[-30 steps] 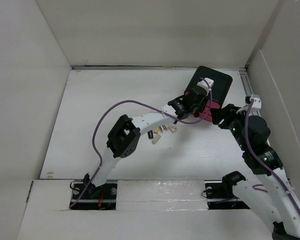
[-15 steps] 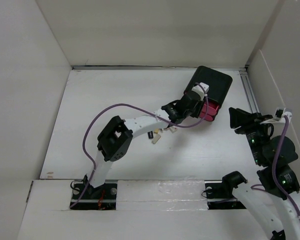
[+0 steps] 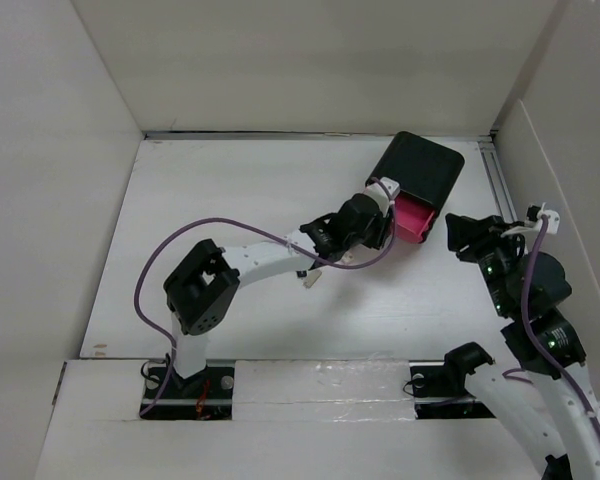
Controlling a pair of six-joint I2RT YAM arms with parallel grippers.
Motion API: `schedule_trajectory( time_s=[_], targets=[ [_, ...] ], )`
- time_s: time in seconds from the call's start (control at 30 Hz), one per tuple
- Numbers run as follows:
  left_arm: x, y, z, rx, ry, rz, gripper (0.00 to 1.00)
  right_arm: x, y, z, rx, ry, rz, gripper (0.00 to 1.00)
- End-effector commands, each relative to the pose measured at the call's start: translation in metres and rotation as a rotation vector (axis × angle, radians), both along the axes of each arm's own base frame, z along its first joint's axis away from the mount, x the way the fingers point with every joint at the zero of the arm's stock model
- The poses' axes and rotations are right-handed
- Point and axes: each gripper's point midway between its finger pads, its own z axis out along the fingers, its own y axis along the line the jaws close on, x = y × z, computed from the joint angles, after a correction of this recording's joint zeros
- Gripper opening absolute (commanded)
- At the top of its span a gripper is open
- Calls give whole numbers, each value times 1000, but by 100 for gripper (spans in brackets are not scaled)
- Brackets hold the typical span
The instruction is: Organize the desk
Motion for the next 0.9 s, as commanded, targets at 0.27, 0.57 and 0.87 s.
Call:
schedule_trajectory(
  time_s=[0.27,0.57,0.87],
  targets=[
    [-17,12,47,-135,-57,-18,0,13,14,-21,-9,39,43,34],
    [-21,13,38,-115,-53,-17,23,16,18,-30,-7,54,56,41],
    [-9,38,43,-115,-89,120,73,17,21,-35,-3,48,68,43]
  ],
)
